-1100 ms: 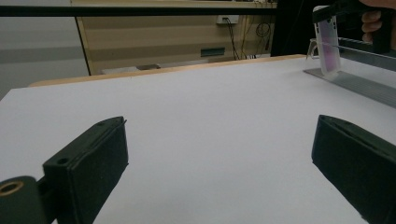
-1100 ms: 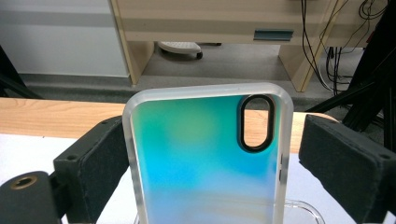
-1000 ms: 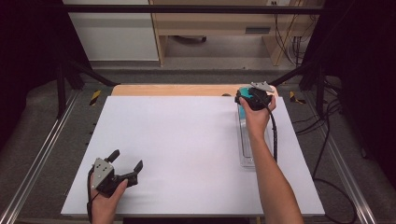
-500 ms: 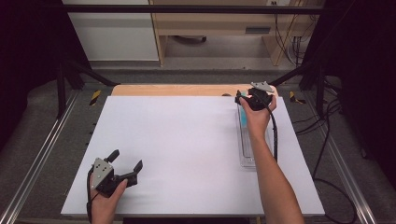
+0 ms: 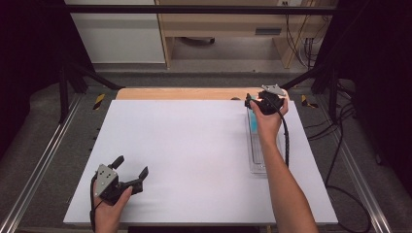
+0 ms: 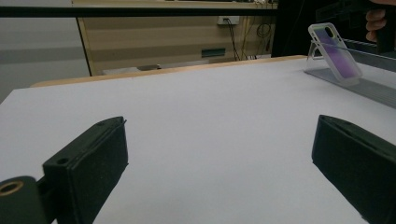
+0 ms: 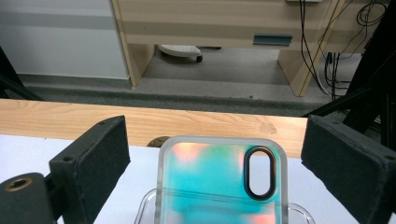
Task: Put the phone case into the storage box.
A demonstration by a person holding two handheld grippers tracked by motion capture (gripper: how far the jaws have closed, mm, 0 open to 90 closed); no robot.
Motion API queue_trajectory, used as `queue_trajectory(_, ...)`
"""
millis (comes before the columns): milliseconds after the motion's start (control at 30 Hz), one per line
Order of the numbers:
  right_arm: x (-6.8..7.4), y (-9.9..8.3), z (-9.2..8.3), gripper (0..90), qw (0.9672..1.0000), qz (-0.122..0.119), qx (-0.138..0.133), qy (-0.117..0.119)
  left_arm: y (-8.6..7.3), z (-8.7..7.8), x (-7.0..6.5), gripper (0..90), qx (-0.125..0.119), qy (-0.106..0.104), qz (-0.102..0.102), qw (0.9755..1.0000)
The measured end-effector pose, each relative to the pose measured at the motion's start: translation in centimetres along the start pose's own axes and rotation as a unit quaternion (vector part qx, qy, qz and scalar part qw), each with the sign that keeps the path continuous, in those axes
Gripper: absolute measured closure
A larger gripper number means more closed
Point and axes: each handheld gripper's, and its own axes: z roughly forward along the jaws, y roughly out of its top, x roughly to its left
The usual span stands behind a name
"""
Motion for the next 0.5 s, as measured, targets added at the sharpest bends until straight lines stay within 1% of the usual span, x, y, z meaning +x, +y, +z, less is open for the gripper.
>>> queue_trajectory(167, 0.09, 0.17, -0.17, 8.0, 1.0000, -0.008, -0.005, -0.001, 0.00, 0.00, 0.01, 3.2, 0.000, 0.001, -0.001, 1.0000)
queue_trajectory(300, 0.08, 0.29, -0.33, 8.0, 1.0000, -0.006, -0.007, 0.000, 0.00, 0.00, 0.01, 3.2, 0.000, 0.000, 0.000, 1.0000)
queue_trajectory(500, 0.12, 0.48, -0.61, 7.7, 0.9999, 0.002, -0.005, 0.009, 0.00, 0.03, -0.01, 2.9, 0.000, -0.001, -0.001, 1.0000)
